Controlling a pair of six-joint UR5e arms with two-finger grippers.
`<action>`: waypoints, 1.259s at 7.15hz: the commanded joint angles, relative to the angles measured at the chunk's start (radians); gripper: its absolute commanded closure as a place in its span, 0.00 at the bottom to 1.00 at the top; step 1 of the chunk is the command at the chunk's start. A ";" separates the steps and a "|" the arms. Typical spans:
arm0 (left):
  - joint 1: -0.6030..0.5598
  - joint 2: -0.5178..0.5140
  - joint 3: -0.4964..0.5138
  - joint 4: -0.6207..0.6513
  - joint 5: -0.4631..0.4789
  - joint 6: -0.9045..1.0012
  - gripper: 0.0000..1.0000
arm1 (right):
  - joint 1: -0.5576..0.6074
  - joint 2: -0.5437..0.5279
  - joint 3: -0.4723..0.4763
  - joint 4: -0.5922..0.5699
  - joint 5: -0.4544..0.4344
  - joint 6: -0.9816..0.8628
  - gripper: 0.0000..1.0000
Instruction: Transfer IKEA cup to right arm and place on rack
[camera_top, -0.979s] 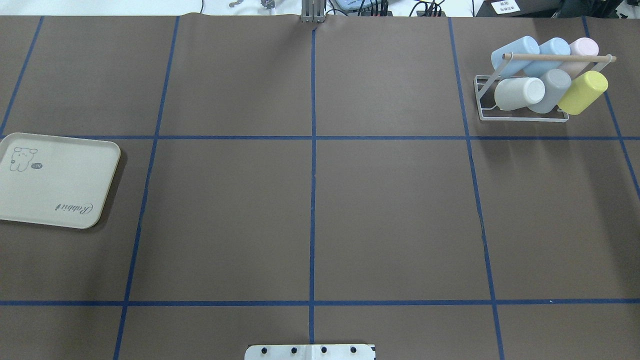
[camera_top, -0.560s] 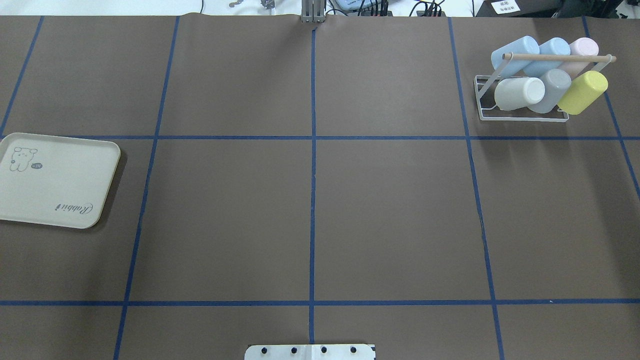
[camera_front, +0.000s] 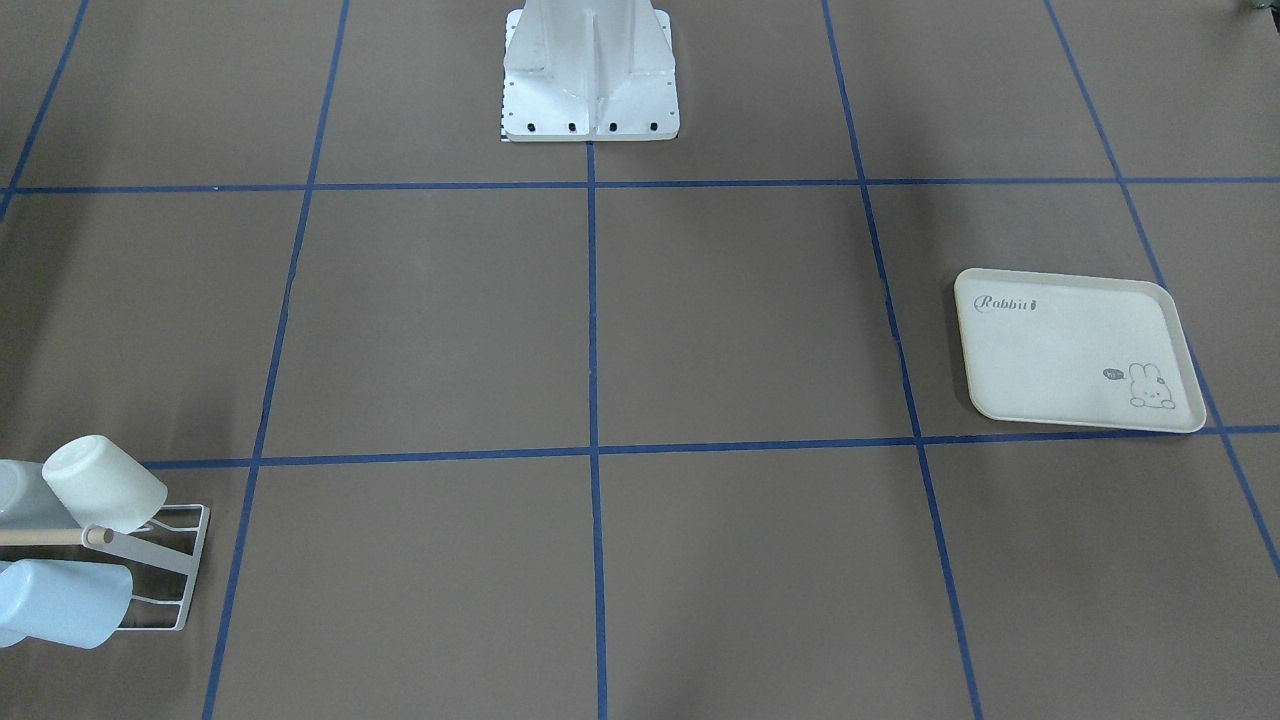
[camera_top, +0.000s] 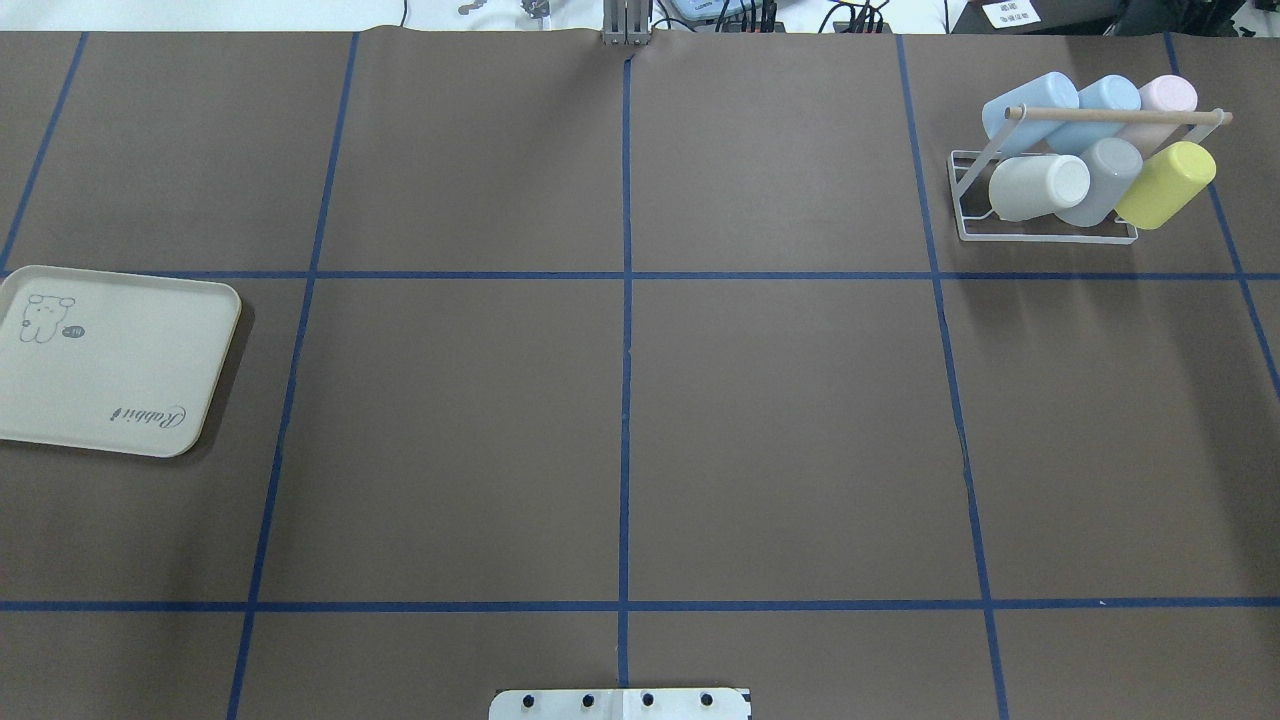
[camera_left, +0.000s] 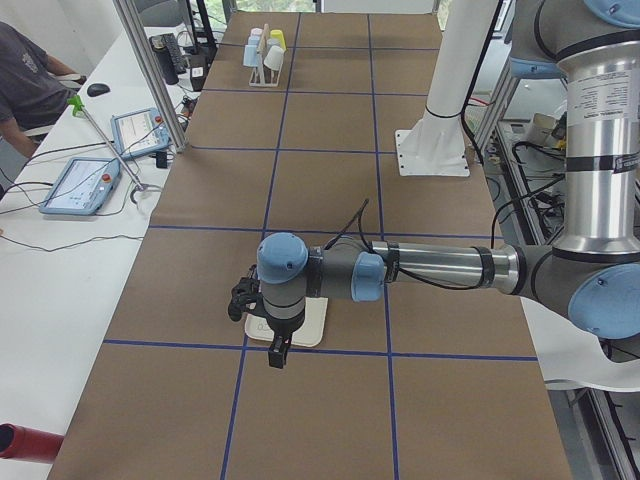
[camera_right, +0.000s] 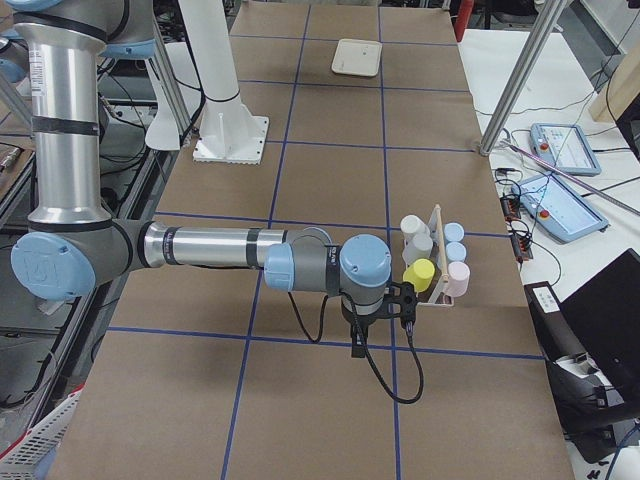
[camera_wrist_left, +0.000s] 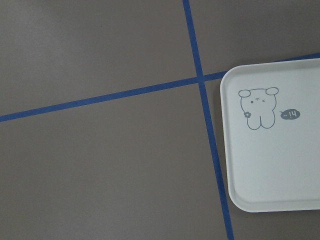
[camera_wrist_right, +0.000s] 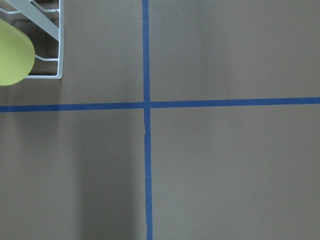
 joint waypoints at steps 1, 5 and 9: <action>0.000 0.003 -0.001 0.000 -0.002 0.000 0.00 | 0.000 0.002 -0.006 -0.012 0.010 0.000 0.00; 0.000 0.009 -0.001 0.000 -0.002 -0.003 0.00 | 0.000 -0.002 -0.023 -0.015 0.008 0.004 0.00; 0.000 0.006 -0.006 0.000 -0.002 -0.006 0.00 | 0.000 0.000 -0.062 -0.006 0.005 0.081 0.00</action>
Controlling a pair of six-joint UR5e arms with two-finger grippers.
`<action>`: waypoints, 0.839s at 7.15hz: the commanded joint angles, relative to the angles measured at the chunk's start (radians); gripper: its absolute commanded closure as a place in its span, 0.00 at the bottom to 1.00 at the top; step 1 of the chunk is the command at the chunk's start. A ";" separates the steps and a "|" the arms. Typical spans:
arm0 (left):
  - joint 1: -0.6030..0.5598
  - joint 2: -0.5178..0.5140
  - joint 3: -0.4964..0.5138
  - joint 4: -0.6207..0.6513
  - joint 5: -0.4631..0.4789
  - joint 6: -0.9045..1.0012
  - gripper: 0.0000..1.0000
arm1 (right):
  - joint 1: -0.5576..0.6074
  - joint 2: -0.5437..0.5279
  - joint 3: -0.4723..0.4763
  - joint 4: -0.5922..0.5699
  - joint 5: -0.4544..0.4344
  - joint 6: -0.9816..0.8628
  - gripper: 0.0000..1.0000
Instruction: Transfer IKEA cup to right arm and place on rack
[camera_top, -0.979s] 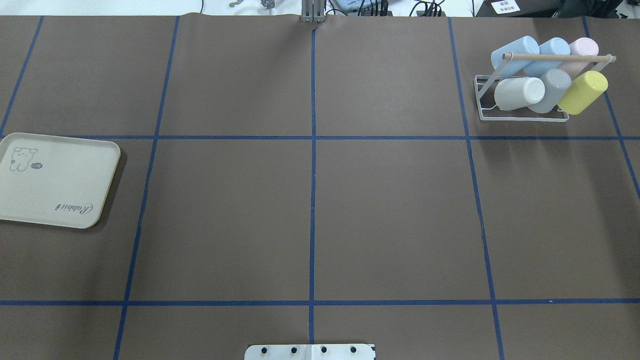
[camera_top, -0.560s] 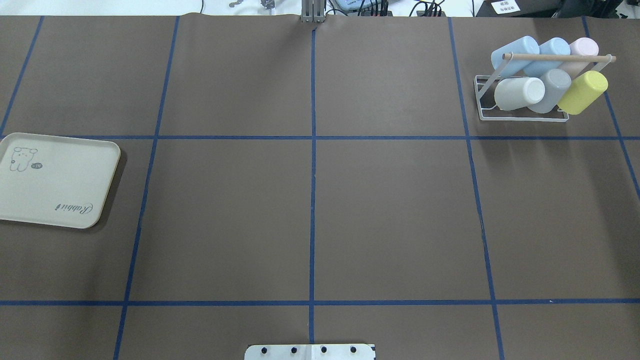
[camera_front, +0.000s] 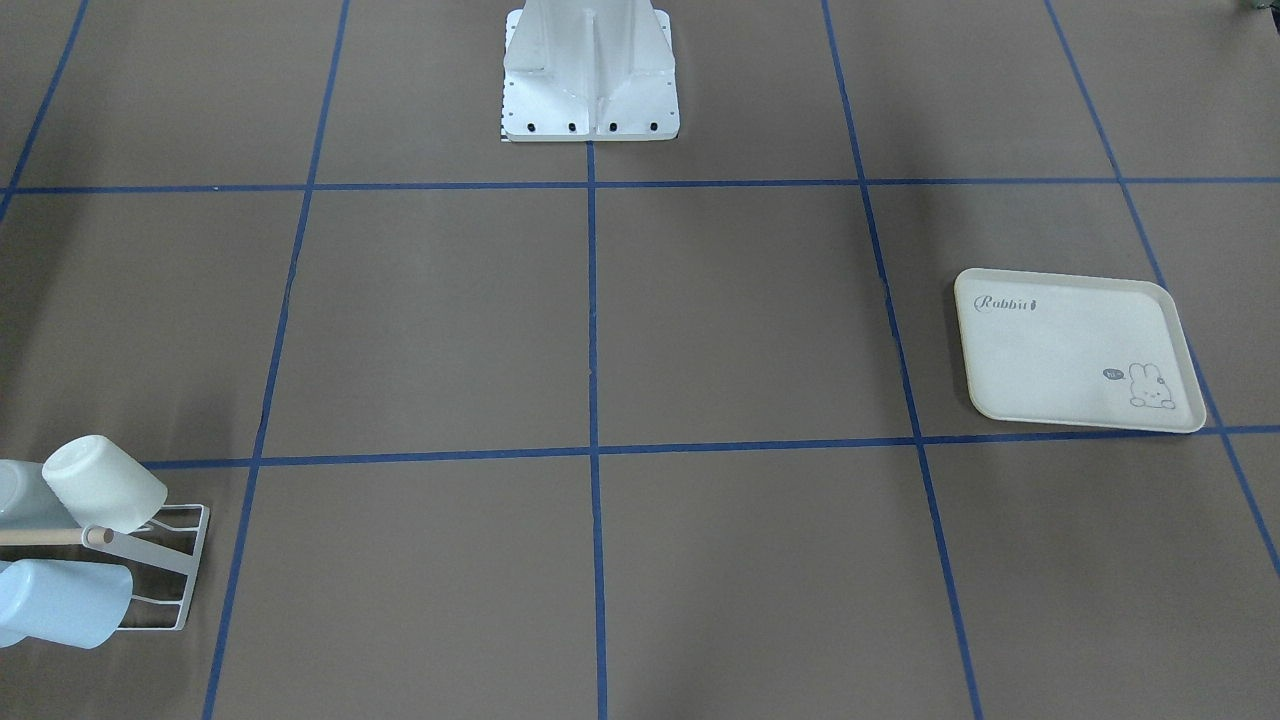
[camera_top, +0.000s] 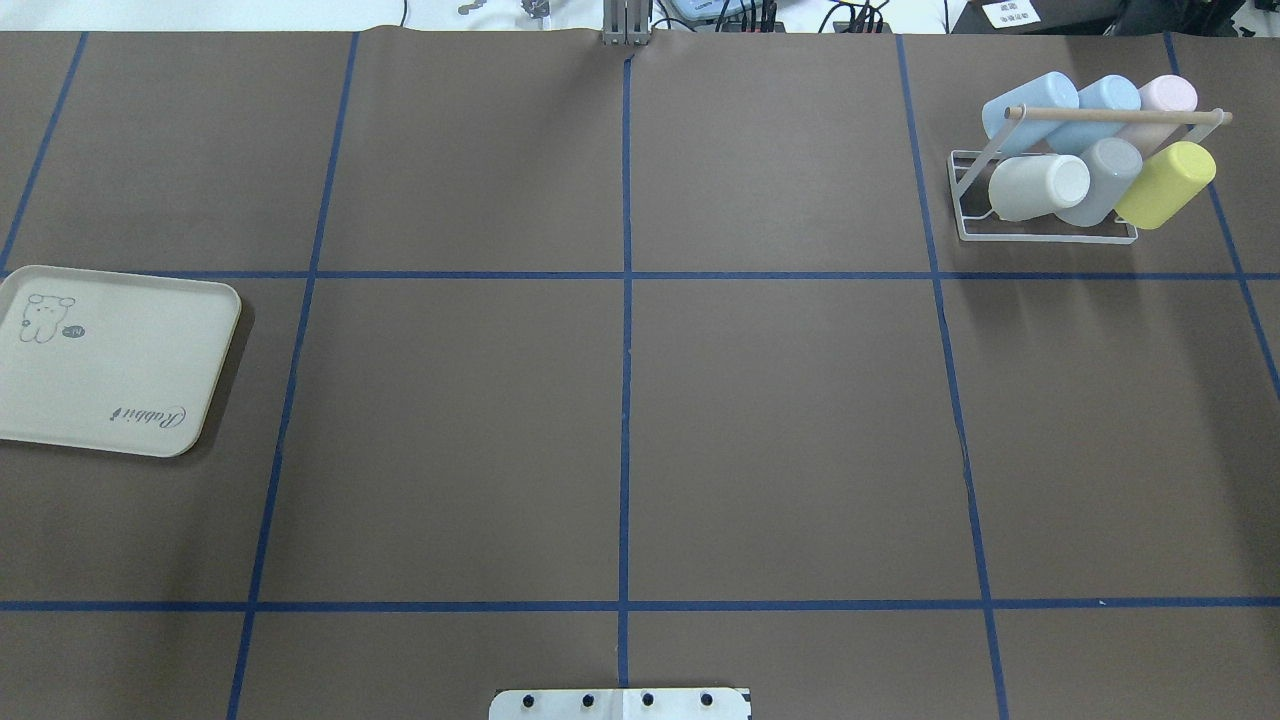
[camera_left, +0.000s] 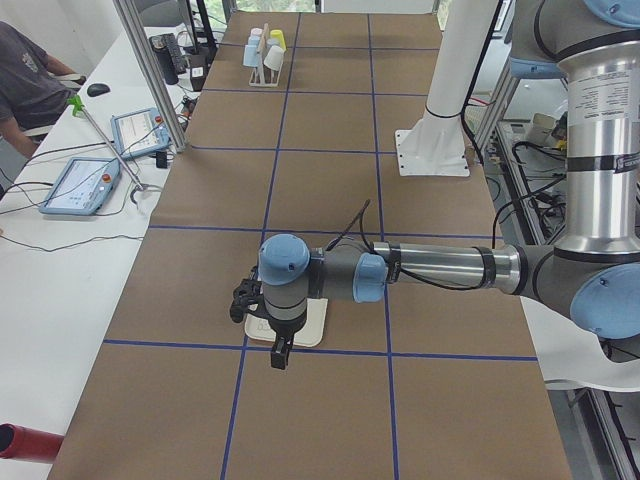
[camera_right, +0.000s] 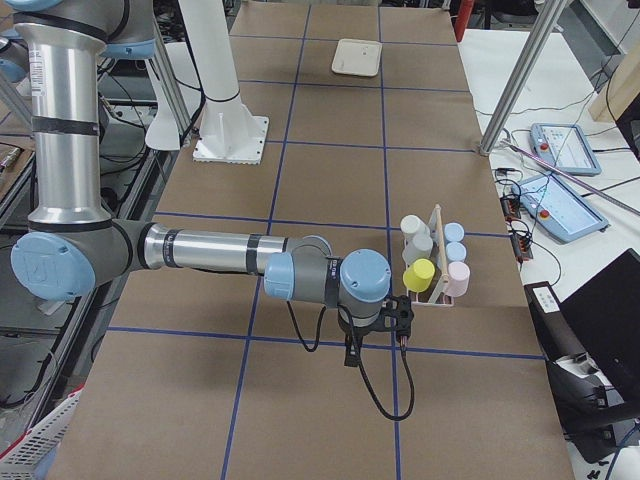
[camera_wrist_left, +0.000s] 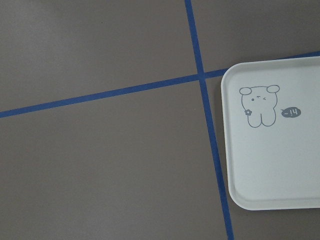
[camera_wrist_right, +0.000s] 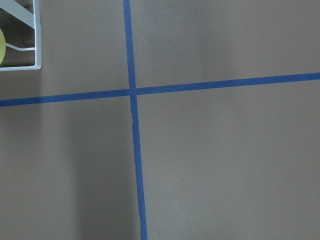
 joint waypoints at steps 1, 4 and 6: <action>0.000 -0.001 -0.003 0.000 0.000 -0.001 0.00 | 0.000 0.000 -0.011 0.012 0.001 0.073 0.00; 0.000 -0.001 0.001 0.000 0.000 -0.001 0.00 | 0.000 0.000 -0.010 0.011 0.002 -0.041 0.00; 0.000 -0.003 0.004 0.002 0.000 -0.009 0.00 | 0.000 0.003 -0.010 0.011 0.004 -0.046 0.00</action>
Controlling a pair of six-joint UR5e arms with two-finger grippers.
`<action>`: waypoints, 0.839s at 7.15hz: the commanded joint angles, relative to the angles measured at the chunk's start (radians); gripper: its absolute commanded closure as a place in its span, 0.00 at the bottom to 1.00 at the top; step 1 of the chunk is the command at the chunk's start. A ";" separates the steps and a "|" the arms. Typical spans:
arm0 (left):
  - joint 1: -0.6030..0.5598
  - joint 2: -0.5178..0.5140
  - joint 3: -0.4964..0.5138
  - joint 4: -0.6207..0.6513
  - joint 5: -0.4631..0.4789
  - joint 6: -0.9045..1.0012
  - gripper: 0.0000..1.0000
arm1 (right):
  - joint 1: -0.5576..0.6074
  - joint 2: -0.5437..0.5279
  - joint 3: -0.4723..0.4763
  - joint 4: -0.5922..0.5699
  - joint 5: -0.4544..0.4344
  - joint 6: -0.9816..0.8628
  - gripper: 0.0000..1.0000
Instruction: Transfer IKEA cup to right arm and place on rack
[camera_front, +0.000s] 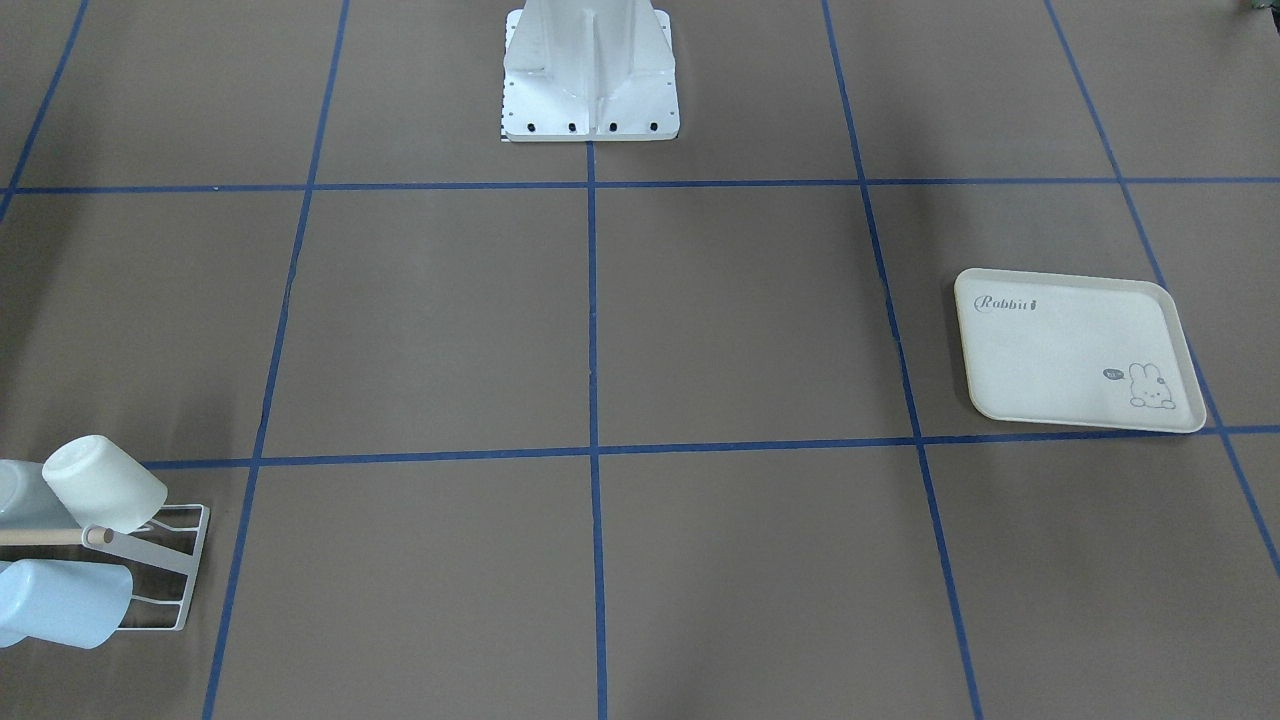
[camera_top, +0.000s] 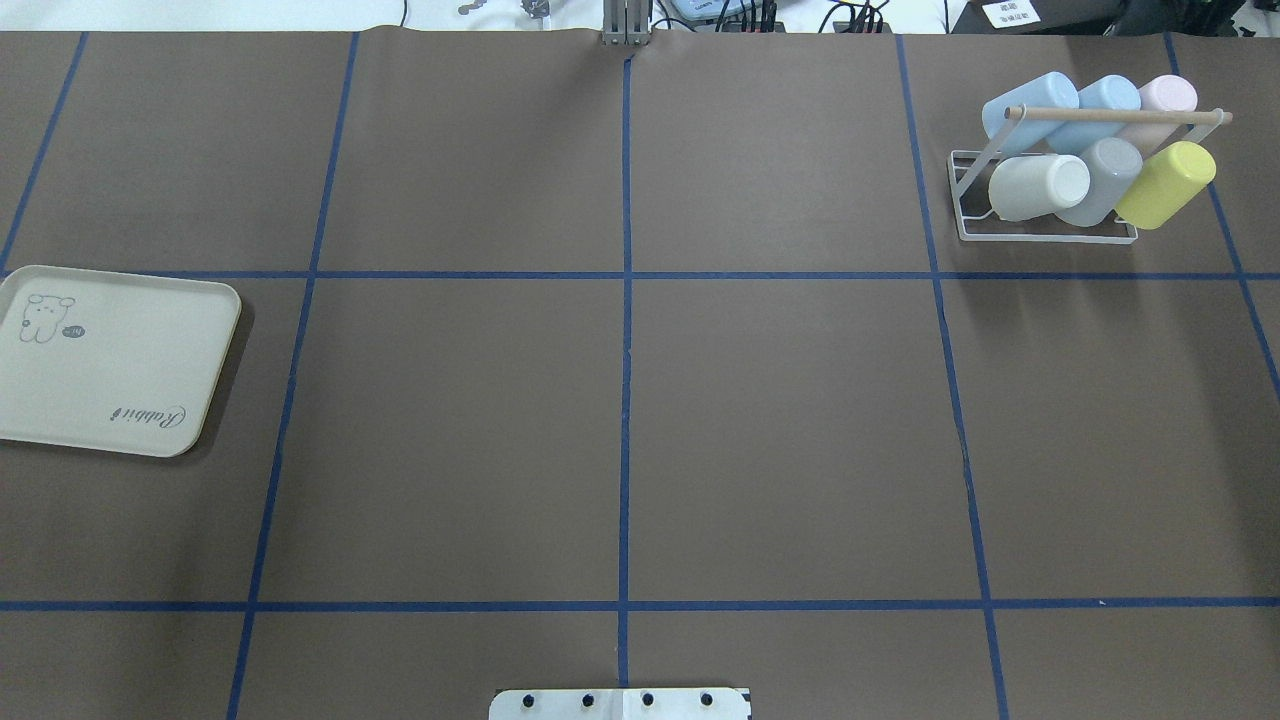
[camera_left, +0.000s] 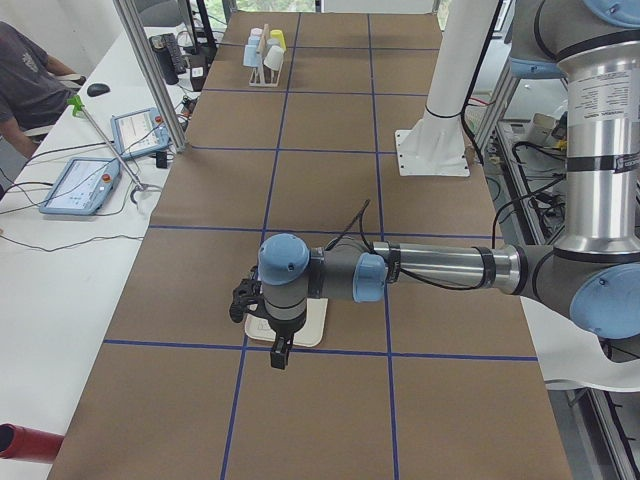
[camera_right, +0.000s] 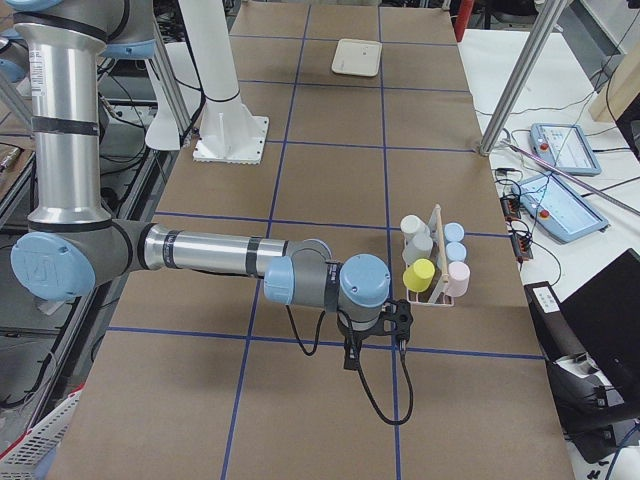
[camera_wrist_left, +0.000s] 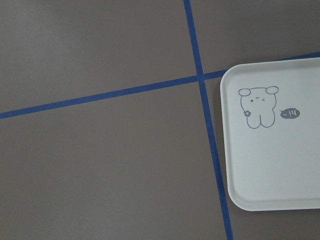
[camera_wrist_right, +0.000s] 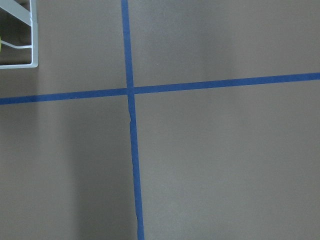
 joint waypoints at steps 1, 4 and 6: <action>0.000 -0.006 -0.005 0.001 0.000 -0.114 0.00 | 0.000 0.002 0.000 0.000 0.001 -0.009 0.00; 0.002 -0.010 -0.006 0.001 -0.003 -0.167 0.00 | 0.000 0.002 0.000 -0.002 0.001 -0.006 0.00; 0.000 -0.010 -0.003 0.000 -0.003 -0.167 0.00 | -0.002 0.002 0.000 -0.002 0.001 -0.005 0.00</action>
